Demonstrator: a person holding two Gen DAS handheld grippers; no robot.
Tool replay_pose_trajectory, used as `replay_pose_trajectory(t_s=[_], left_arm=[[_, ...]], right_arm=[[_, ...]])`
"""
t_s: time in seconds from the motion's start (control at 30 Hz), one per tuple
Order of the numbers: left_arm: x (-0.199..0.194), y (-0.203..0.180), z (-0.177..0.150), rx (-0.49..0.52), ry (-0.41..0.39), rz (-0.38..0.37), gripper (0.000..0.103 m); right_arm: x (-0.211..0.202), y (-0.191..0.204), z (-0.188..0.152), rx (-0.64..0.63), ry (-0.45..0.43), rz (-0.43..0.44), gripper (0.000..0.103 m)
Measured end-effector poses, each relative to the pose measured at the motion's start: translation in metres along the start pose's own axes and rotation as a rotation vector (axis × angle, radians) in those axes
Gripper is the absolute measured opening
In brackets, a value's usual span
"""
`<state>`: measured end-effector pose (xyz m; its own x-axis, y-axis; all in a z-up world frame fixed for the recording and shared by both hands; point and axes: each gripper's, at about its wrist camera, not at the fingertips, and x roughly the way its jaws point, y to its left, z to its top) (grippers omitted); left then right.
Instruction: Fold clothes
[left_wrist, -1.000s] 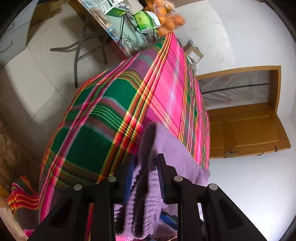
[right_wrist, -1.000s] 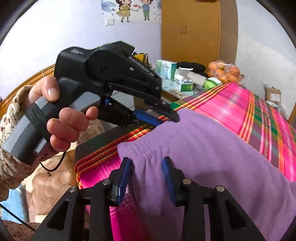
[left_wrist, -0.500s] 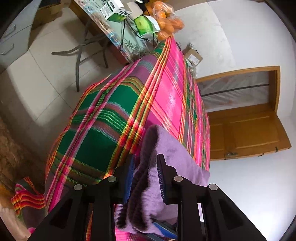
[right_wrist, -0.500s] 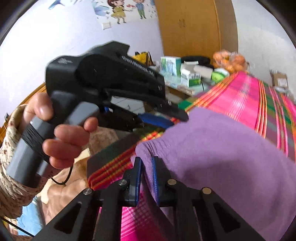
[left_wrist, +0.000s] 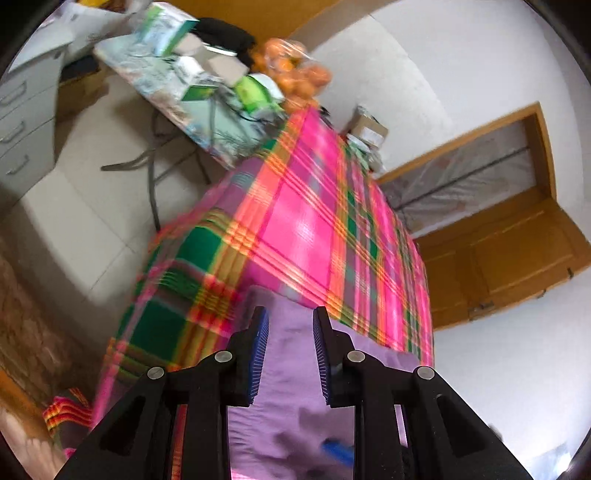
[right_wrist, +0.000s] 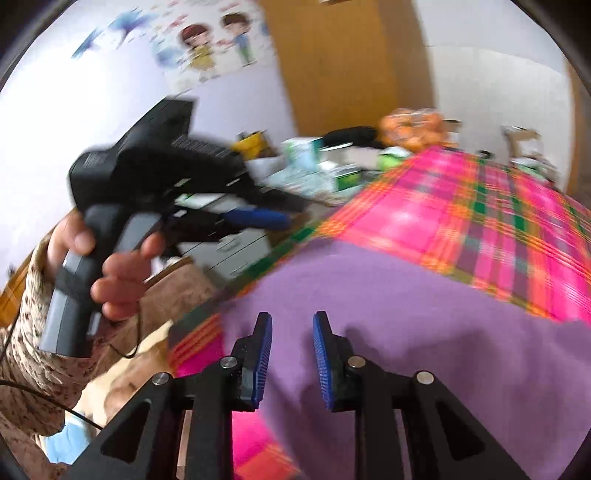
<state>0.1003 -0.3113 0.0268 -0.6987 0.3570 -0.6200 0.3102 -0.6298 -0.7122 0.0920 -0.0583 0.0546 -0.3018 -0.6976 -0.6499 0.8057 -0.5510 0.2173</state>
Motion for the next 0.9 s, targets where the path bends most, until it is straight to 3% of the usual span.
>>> replay_pose_trajectory(t_s=[0.27, 0.43, 0.67, 0.9], left_arm=[[0.047, -0.061, -0.006, 0.124, 0.119, -0.044, 0.024], [0.085, -0.089, -0.011, 0.156, 0.177, -0.076, 0.024], [0.142, -0.098, -0.035, 0.184, 0.303, -0.053, 0.024], [0.155, -0.085, -0.033, 0.14, 0.317, -0.04, 0.024]], right_arm=[[-0.094, -0.101, -0.003, 0.115, -0.057, -0.291, 0.027], [-0.11, -0.147, -0.004, 0.145, -0.027, -0.398, 0.029], [-0.08, -0.188, -0.006, 0.199, 0.047, -0.274, 0.031], [-0.054, -0.202, -0.003, 0.168, 0.11, -0.188, 0.032]])
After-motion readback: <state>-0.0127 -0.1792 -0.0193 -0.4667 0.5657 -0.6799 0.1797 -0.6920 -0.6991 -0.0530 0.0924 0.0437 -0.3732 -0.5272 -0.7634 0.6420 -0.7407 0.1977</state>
